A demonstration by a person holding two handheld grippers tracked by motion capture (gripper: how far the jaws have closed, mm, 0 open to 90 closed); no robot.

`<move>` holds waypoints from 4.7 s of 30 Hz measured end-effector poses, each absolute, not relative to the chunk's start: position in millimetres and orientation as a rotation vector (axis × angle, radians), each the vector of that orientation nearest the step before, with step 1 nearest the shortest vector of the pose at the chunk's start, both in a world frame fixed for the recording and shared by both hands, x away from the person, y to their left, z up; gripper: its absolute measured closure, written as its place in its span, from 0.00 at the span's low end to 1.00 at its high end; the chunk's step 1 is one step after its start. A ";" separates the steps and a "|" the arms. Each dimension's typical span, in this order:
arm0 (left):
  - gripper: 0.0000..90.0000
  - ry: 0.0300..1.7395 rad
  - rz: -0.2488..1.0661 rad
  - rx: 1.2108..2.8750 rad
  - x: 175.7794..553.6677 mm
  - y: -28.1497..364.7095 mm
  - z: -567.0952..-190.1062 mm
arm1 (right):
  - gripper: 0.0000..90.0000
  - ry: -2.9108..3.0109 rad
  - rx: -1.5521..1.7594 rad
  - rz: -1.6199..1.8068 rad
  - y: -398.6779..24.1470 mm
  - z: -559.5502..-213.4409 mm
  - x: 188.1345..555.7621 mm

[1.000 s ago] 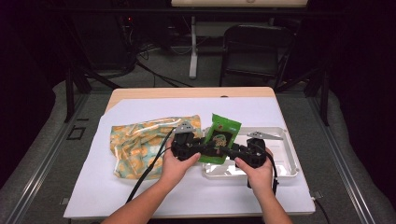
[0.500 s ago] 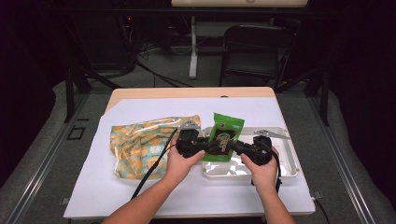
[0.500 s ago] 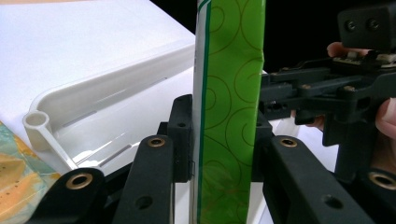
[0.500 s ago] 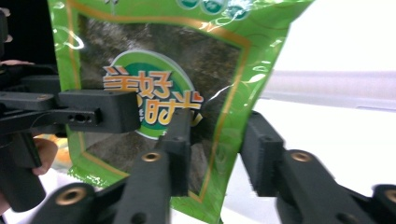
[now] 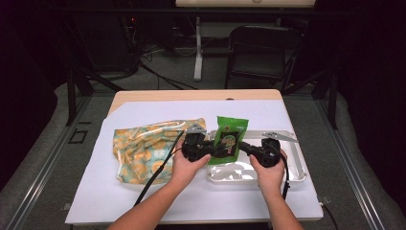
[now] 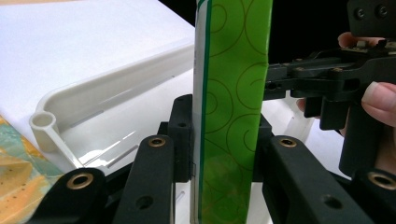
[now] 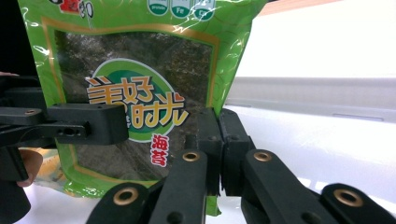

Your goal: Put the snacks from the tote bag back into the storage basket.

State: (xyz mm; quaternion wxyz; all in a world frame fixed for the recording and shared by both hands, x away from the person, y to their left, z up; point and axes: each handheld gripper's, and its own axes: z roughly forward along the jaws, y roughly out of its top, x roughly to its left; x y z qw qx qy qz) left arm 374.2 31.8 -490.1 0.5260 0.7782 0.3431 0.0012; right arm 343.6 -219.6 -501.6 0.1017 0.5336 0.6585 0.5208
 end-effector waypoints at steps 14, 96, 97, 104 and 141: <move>0.77 0.838 0.017 1.864 380.8 26.4 -498.4 | 1.00 1.926 1.570 1.499 -220.7 -503.8 347.2; 0.53 1.005 0.095 1.896 394.6 35.8 -506.9 | 1.00 1.933 1.595 1.306 -215.8 -523.2 358.8; 0.53 1.002 0.099 1.890 393.9 36.6 -506.2 | 1.00 1.931 1.597 1.313 -216.3 -523.4 359.4; 0.53 0.989 0.112 1.882 388.8 45.8 -498.9 | 1.00 1.922 1.627 1.326 -217.2 -525.3 363.8; 0.53 1.011 0.203 1.759 358.4 132.0 -482.0 | 1.00 1.863 1.881 1.330 -225.1 -537.7 389.2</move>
